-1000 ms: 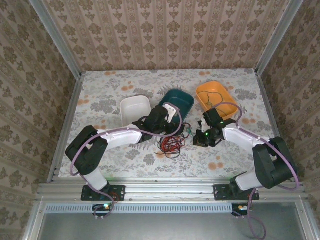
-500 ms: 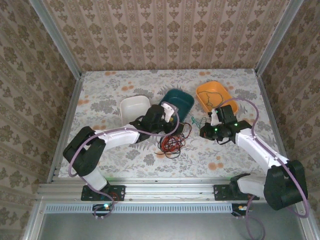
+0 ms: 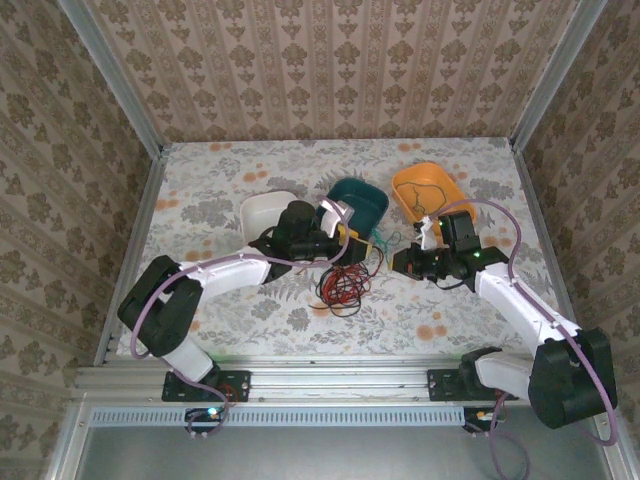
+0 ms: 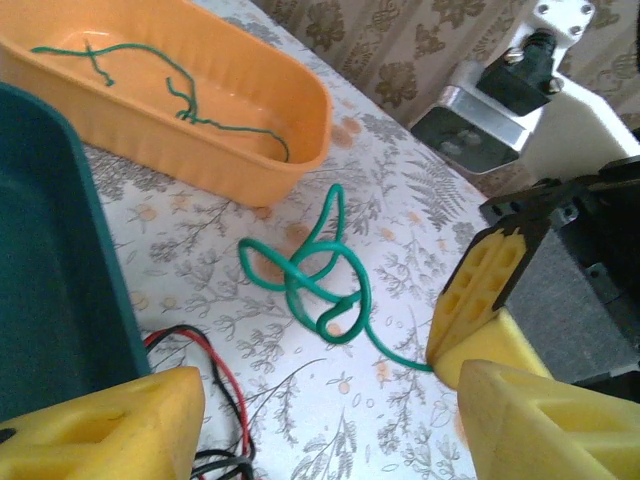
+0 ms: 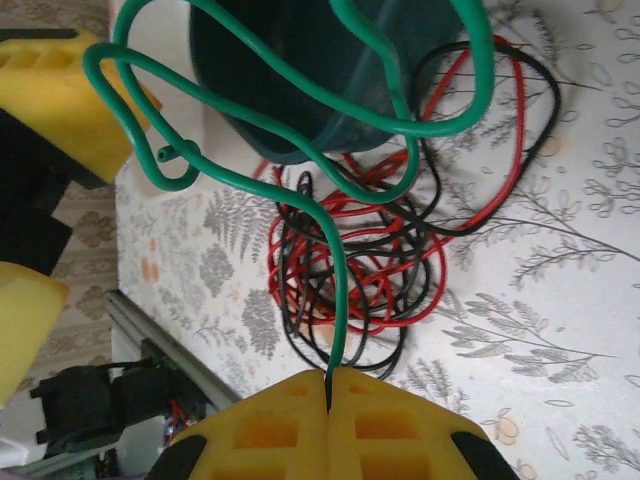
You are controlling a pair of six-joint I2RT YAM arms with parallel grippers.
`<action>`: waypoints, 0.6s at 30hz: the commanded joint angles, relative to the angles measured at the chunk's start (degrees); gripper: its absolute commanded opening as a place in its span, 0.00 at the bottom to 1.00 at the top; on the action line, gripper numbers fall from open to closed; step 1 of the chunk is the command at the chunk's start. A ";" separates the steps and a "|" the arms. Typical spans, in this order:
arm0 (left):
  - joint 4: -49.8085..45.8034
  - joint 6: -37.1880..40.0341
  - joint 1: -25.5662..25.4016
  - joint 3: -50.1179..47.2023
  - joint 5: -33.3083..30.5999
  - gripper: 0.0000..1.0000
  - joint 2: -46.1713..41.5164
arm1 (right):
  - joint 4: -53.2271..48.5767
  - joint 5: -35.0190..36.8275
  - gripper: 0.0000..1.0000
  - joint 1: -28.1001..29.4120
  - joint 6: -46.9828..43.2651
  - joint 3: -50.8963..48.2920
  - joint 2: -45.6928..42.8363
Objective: Untangle the cables
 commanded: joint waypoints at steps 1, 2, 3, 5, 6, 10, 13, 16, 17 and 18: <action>3.41 -2.02 -0.35 2.60 3.37 0.65 1.86 | 1.65 -4.35 0.00 0.07 1.17 -0.48 -0.69; 3.64 -2.27 -0.47 2.99 3.73 0.64 2.32 | 1.74 -4.43 0.00 0.11 1.22 -0.48 -0.69; 3.90 -2.57 -0.55 3.19 3.99 0.63 2.66 | 1.83 -4.43 0.00 0.21 1.24 -0.56 -0.78; 4.70 -3.04 -0.72 3.62 4.62 0.58 3.37 | 1.92 -4.60 0.00 0.29 1.25 -0.48 -0.95; 4.72 -3.08 -0.80 3.87 4.79 0.56 3.71 | 1.96 -4.70 0.00 0.32 1.25 -0.43 -1.02; 4.42 -3.34 -0.97 4.95 4.81 0.50 5.23 | 2.65 -5.13 0.00 0.64 1.56 -0.43 -1.13; 4.04 -3.34 -1.12 5.57 4.81 0.44 6.04 | 2.93 -5.27 0.00 1.11 1.77 -0.30 -1.13; 3.57 -2.98 -1.17 5.71 4.12 0.28 6.23 | 3.02 -5.66 0.00 1.07 1.70 -0.48 -1.69; 3.35 -2.85 -1.17 5.59 3.13 0.21 6.25 | 2.85 -5.58 0.00 1.11 1.69 -0.43 -1.96; 3.20 -2.81 -1.09 5.45 2.30 0.17 6.20 | 2.63 -5.37 0.00 1.10 1.65 -0.43 -2.22</action>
